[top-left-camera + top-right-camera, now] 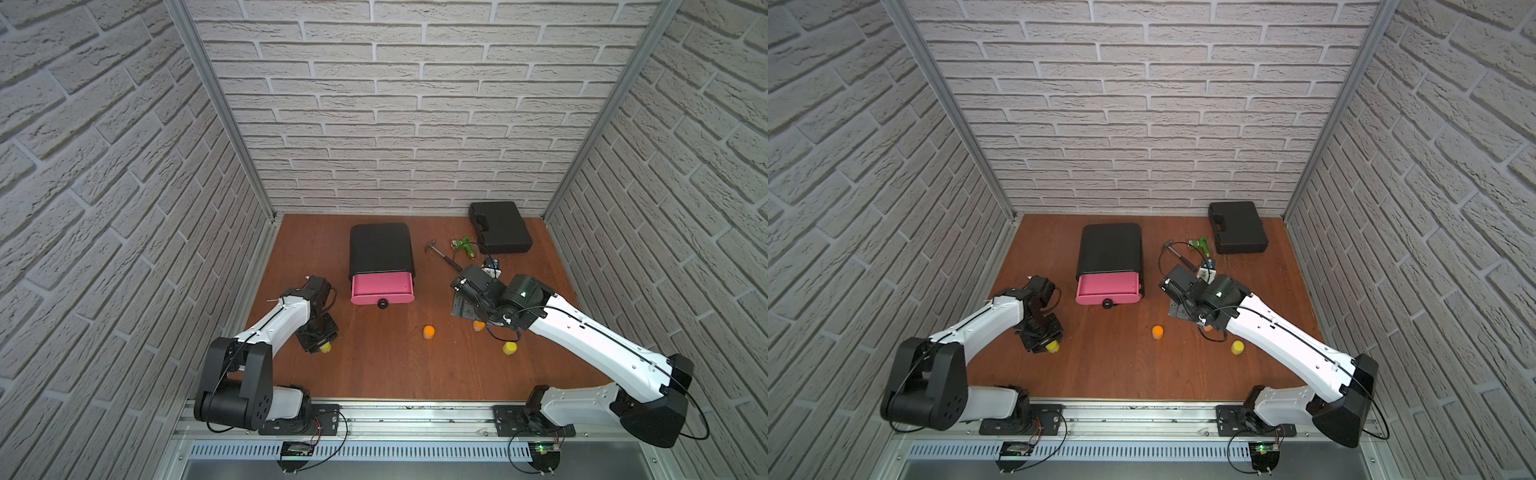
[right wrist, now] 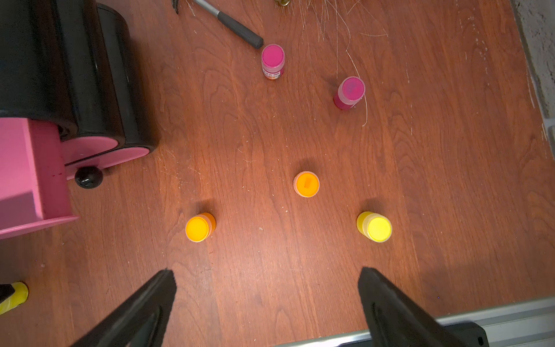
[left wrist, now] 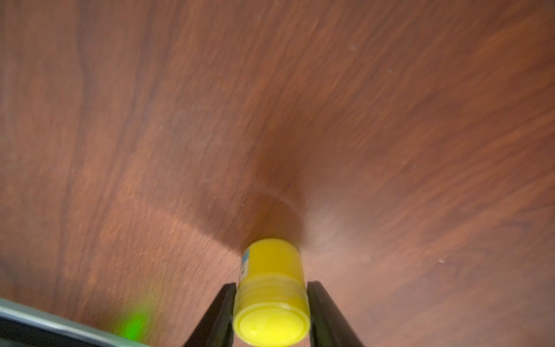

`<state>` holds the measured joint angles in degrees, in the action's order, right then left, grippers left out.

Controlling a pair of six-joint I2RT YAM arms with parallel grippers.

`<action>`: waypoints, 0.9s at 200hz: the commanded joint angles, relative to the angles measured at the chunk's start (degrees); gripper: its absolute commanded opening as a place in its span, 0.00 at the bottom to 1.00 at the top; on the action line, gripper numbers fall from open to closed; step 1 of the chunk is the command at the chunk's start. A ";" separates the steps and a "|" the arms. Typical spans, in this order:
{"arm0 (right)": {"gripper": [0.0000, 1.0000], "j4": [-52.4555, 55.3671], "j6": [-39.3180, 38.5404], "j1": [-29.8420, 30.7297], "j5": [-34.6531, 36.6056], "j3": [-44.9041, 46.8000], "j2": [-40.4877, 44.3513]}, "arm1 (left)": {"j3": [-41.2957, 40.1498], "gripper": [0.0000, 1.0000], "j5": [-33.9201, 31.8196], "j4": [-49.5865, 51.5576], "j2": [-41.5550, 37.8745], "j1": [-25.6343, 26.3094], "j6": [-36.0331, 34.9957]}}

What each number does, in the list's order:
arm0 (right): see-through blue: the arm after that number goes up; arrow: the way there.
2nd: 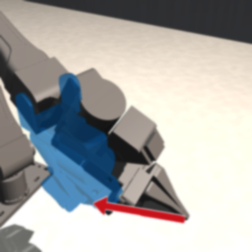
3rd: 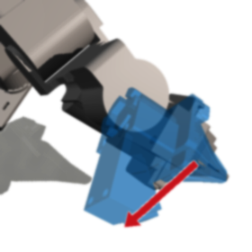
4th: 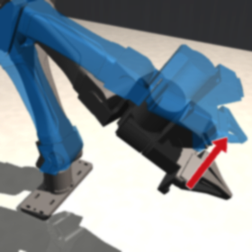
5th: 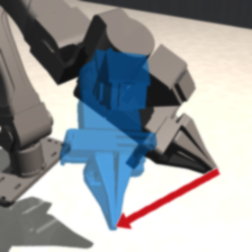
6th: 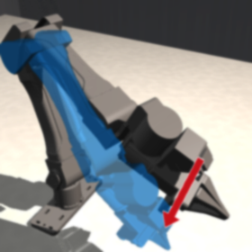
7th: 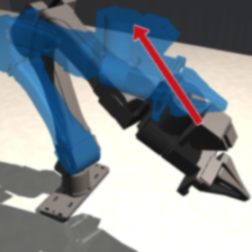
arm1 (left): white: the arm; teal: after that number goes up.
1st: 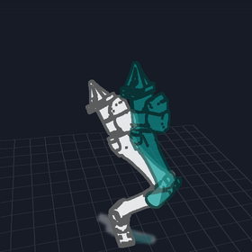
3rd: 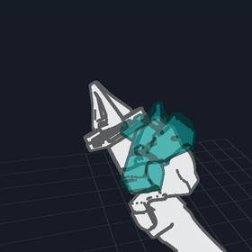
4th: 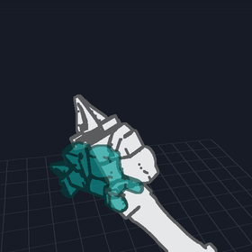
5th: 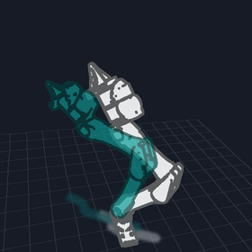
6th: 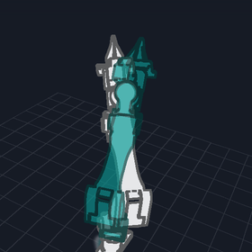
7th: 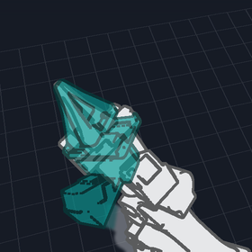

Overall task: Put the paint cans in the drawer according to color
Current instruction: Pick up the paint can at the center of the board.

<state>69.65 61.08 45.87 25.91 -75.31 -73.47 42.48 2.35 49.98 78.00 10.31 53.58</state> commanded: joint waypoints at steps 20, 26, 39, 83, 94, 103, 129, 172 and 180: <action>1.00 -1.30 0.62 -0.34 0.37 0.07 0.55 | -0.25 0.36 -2.39 1.97 -1.54 0.14 -1.14; 1.00 -1.38 0.54 -0.29 0.37 0.00 0.51 | -0.10 0.36 -2.56 2.47 -2.04 0.02 -1.22; 1.00 -1.55 0.25 -0.43 0.04 -0.10 0.19 | 0.62 0.35 -2.70 3.77 -3.07 -0.11 -1.77; 1.00 -2.14 -1.89 -1.04 -1.39 0.07 -1.55 | 8.53 0.31 -2.87 11.62 -6.82 -0.46 -6.70; 1.00 -2.91 -2.89 -1.18 -1.72 0.29 -1.76 | 11.65 0.30 -3.22 13.94 -7.96 -0.46 -8.33; 1.00 -3.63 -3.66 -1.34 -2.58 0.42 -2.02 | 14.41 0.29 -3.46 15.74 -8.35 -0.46 -9.69; 1.00 -1.31 -2.66 -1.44 -2.80 -0.78 -3.06 | 23.15 0.27 -3.96 20.29 -8.28 -0.42 -13.48; 1.00 -0.41 -2.77 -1.90 -2.18 -0.37 -3.45 | 36.91 0.25 -4.48 24.97 -4.10 2.31 -19.08; 1.00 -0.47 -2.80 -1.92 -2.19 -0.37 -3.55 | 39.72 0.24 -5.28 25.88 -2.72 3.62 -20.07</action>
<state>68.31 58.50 44.47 23.09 -75.31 -76.62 75.96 -1.10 70.98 72.29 11.29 38.54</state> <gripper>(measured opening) 0.998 0.378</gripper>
